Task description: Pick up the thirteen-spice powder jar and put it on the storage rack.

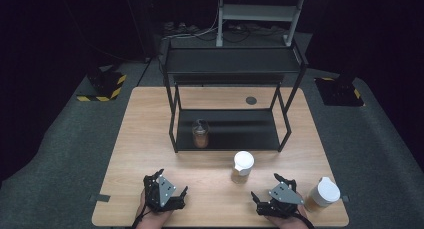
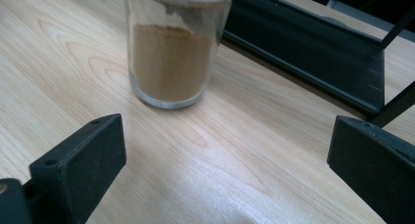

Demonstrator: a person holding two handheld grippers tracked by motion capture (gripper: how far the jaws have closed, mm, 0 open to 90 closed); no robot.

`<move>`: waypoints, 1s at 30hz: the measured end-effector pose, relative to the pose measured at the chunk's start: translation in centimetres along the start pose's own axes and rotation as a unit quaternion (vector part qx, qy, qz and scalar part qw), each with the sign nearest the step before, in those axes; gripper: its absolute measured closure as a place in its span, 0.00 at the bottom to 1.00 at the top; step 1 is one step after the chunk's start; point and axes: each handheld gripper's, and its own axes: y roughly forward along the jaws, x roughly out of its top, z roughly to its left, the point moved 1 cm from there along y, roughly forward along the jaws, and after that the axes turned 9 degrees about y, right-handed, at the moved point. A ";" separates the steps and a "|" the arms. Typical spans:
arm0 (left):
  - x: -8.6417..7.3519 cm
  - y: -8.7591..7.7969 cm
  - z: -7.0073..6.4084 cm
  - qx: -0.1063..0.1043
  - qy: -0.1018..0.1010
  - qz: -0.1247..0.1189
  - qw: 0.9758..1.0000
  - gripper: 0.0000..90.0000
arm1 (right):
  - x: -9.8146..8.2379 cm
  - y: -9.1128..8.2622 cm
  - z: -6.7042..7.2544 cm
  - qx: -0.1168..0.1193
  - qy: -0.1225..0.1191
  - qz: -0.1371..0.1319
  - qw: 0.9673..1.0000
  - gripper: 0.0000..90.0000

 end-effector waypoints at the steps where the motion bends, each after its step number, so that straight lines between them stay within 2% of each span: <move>1: 0.0 0.0 0.1 -0.002 -0.001 0.002 1.000 0.01 | 0.0 -0.2 0.0 0.004 0.001 -0.006 1.000 0.00; 5: 0.1 0.1 0.2 -0.003 -0.004 0.004 1.000 0.01 | 0.2 -0.4 0.1 0.012 -0.004 -0.010 1.000 0.00; 10: 0.2 0.1 0.1 -0.006 0.004 0.004 1.000 0.01 | 0.6 -0.7 0.5 0.022 -0.005 -0.027 0.999 0.00; 19: 0.2 0.1 0.3 -0.012 0.001 0.005 1.000 0.01 | 1.2 -0.4 1.2 0.029 0.000 -0.033 0.999 0.00; 30: 0.2 0.1 0.4 -0.014 0.003 0.004 1.000 0.01 | 2.0 0.1 1.6 0.032 0.024 -0.037 0.999 0.00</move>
